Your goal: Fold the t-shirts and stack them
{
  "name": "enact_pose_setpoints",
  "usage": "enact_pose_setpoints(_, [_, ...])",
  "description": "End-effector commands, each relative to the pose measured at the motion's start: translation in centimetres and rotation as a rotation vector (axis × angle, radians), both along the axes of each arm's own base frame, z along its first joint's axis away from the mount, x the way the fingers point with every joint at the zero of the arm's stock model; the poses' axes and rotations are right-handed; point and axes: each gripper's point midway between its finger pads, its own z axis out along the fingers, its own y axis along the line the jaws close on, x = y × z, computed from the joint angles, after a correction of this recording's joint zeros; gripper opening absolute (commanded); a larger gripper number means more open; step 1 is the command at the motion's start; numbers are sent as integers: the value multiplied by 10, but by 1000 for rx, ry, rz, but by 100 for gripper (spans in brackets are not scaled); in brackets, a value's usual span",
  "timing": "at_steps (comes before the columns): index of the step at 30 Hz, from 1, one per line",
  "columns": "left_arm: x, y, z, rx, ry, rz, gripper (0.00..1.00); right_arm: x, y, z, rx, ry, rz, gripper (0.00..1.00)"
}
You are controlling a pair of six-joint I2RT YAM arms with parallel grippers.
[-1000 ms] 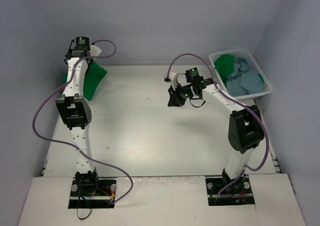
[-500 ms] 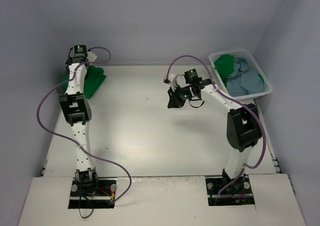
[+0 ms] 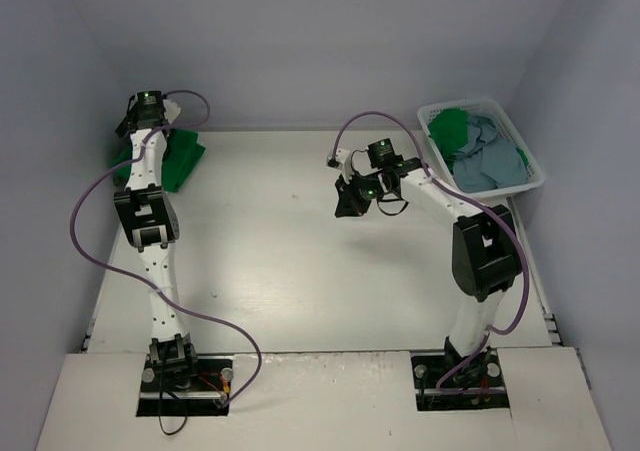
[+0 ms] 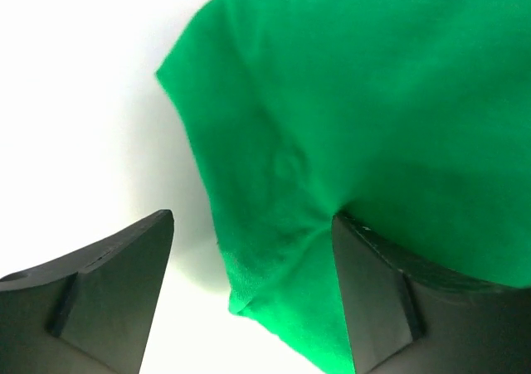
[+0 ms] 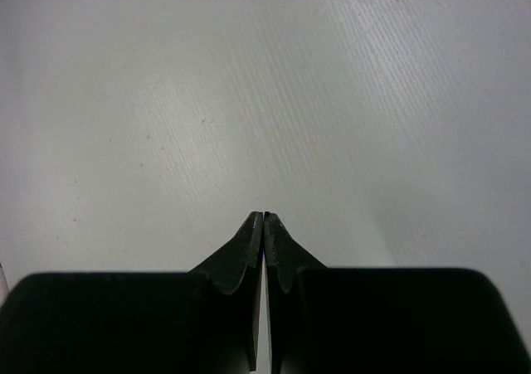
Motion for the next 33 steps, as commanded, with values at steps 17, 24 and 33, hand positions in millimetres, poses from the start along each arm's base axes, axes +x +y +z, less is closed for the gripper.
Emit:
enact_pose_setpoints(17, [2,20,120,113,-296,96,73,-2,7,8,39,-13,24,0])
enact_pose_setpoints(24, [-14,4,156,4,-402,111,73,-3,8,10,41,-18,31,0])
enact_pose_setpoints(33, [-35,-72,133,-368,-322,-85,41,-3,10,6,31,-12,35,0])
